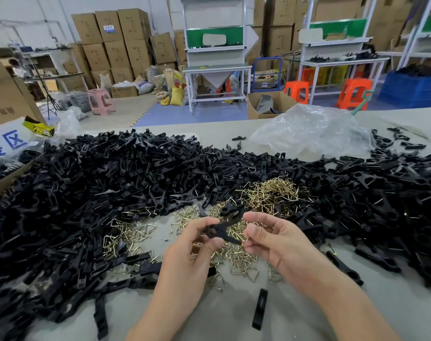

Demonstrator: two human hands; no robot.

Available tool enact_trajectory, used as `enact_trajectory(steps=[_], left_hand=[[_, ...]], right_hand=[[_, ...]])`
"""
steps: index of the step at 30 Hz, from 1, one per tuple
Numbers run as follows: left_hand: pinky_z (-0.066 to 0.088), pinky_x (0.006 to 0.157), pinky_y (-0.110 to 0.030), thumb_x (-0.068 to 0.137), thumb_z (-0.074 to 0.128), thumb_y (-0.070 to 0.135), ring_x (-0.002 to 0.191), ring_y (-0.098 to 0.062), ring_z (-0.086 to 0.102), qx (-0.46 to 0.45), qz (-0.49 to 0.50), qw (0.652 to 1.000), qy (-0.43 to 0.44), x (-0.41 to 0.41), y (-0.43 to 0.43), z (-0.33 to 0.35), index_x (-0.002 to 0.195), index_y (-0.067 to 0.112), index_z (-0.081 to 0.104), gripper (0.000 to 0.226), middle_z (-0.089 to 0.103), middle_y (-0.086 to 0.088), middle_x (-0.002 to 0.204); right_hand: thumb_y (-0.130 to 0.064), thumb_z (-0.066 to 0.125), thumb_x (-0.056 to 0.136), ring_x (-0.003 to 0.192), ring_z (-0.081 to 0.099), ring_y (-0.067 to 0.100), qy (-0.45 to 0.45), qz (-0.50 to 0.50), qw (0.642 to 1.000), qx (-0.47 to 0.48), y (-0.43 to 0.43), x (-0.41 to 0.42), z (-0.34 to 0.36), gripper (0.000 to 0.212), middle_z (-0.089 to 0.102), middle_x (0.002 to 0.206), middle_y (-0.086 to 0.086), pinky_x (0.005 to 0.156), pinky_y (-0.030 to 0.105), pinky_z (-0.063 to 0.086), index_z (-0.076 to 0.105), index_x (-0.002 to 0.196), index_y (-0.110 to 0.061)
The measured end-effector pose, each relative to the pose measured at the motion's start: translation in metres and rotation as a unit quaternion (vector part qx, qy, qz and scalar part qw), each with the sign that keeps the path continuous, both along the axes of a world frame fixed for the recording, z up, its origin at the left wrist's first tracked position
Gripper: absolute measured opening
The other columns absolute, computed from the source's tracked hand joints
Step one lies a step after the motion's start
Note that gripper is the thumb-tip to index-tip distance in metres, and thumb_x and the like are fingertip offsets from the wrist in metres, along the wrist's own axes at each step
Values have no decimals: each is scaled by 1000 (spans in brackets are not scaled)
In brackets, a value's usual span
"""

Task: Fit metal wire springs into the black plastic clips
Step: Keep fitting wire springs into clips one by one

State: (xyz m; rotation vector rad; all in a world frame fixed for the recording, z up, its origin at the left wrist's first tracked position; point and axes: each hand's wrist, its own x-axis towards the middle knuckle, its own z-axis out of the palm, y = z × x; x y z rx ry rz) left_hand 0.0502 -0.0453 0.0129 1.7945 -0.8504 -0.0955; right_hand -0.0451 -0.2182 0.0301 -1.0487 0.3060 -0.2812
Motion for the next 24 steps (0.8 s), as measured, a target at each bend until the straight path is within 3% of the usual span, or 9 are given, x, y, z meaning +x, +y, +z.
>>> enact_trajectory(steps=[7, 10, 12, 14, 17, 21, 24], left_hand=[[50, 72, -16, 84, 63, 42, 80, -9, 67, -30, -43, 998, 47, -2, 0, 3, 108, 50, 61, 26, 73, 7, 94], [53, 75, -21, 85, 65, 38, 82, -12, 67, -27, -57, 997, 51, -2, 0, 2, 108, 49, 62, 25, 73, 8, 95], [56, 68, -23, 87, 67, 34, 74, -15, 66, -21, -62, 996, 63, -2, 0, 2, 107, 49, 63, 26, 72, 9, 93], [55, 61, -22, 83, 66, 39, 66, -16, 63, -21, -66, 995, 73, -2, 0, 3, 106, 51, 64, 26, 72, 9, 92], [56, 63, -27, 79, 64, 47, 71, -23, 64, -18, -69, 995, 73, -2, 1, 5, 105, 52, 63, 26, 71, 8, 90], [52, 63, -22, 80, 64, 44, 68, -9, 58, -9, -74, 994, 76, -1, 2, 4, 105, 50, 64, 26, 67, 12, 80], [53, 65, -23, 89, 68, 29, 69, -5, 56, -3, -75, 994, 80, 0, 1, 3, 105, 50, 64, 27, 65, 13, 79]], right_hand=[[-4, 74, 73, 58, 65, 17, 18, 39, 999, -16, 0, -2, 2, 43, 68, 72, 13, 59, 24, 59, 68, 115, -2], [-5, 76, 74, 59, 65, 16, 31, 51, 997, -39, -2, -5, 3, 37, 67, 78, 18, 60, 24, 58, 73, 110, -4], [-8, 77, 74, 62, 63, 16, 39, 56, 995, -77, -4, -8, 4, 39, 66, 84, 19, 62, 24, 57, 72, 113, -5], [-10, 77, 74, 63, 62, 16, 44, 57, 992, -99, -6, -9, 5, 44, 66, 80, 14, 62, 24, 56, 70, 117, -4], [-9, 76, 76, 63, 61, 15, 41, 62, 992, -99, -7, -11, 6, 45, 66, 73, 8, 62, 24, 55, 67, 120, -3], [-9, 75, 77, 64, 61, 15, 32, 69, 992, -101, -8, -12, 6, 43, 65, 75, 9, 64, 24, 55, 69, 119, -4], [-9, 76, 77, 65, 61, 15, 24, 70, 993, -95, -9, -12, 5, 42, 65, 76, 10, 65, 25, 56, 70, 119, -5]])
